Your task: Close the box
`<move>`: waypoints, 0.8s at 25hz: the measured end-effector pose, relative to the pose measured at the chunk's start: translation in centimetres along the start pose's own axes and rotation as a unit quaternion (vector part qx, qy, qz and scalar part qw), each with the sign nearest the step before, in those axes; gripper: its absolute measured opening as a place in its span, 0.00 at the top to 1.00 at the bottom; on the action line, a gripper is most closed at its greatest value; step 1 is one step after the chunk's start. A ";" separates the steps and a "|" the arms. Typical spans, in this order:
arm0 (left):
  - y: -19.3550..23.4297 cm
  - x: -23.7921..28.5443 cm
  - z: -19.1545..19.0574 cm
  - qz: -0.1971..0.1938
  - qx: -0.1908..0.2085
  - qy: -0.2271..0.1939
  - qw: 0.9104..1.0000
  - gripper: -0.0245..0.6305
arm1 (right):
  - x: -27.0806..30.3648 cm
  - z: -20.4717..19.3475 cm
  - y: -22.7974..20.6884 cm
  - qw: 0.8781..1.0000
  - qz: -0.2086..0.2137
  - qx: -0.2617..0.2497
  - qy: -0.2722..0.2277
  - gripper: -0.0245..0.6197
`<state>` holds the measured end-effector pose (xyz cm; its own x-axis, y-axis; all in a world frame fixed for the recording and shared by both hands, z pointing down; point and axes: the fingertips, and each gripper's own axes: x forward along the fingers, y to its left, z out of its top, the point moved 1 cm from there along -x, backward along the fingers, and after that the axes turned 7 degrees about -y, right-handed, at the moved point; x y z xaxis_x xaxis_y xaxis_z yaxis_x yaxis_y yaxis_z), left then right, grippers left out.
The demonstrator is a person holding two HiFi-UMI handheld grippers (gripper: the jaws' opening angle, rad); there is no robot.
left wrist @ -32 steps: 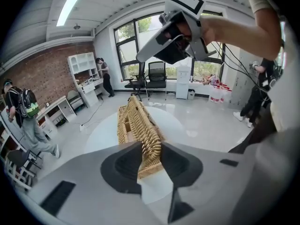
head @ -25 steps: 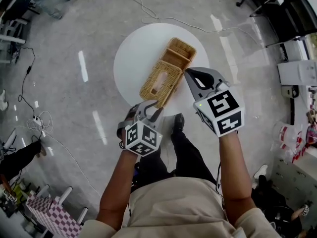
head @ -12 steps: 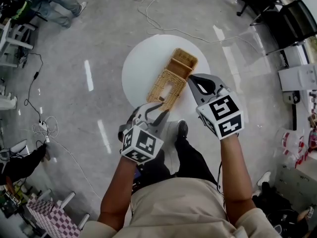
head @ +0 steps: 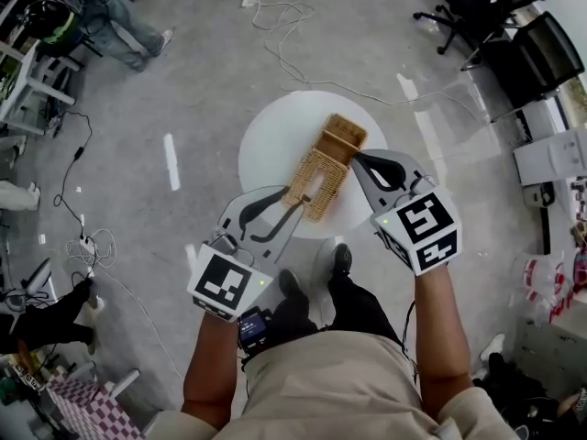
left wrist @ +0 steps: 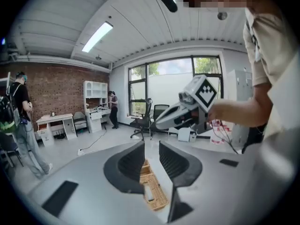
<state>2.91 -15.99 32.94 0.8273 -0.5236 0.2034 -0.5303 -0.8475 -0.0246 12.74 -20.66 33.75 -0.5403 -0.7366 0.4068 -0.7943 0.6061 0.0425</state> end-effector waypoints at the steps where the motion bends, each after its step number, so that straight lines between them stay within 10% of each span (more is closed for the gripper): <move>1: 0.2 -0.6 1.5 0.002 -0.015 -0.015 1.000 0.82 | -0.4 0.7 0.2 1.000 0.002 -0.004 -0.005 0.97; 9: 1.7 -5.8 11.0 0.029 -0.037 -0.112 0.993 0.84 | -3.8 7.5 3.1 0.997 0.020 -0.020 -0.065 0.97; 20: 3.5 -11.8 20.3 0.024 -0.089 -0.261 0.961 0.90 | -7.6 15.1 6.7 0.990 0.034 -0.053 -0.129 0.97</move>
<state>-4.93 -14.56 10.54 0.7570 -0.5731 -0.3139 -0.5548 -0.8175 0.1548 7.34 -15.55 17.18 -0.6560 -0.7363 0.1660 -0.7268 0.6756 0.1240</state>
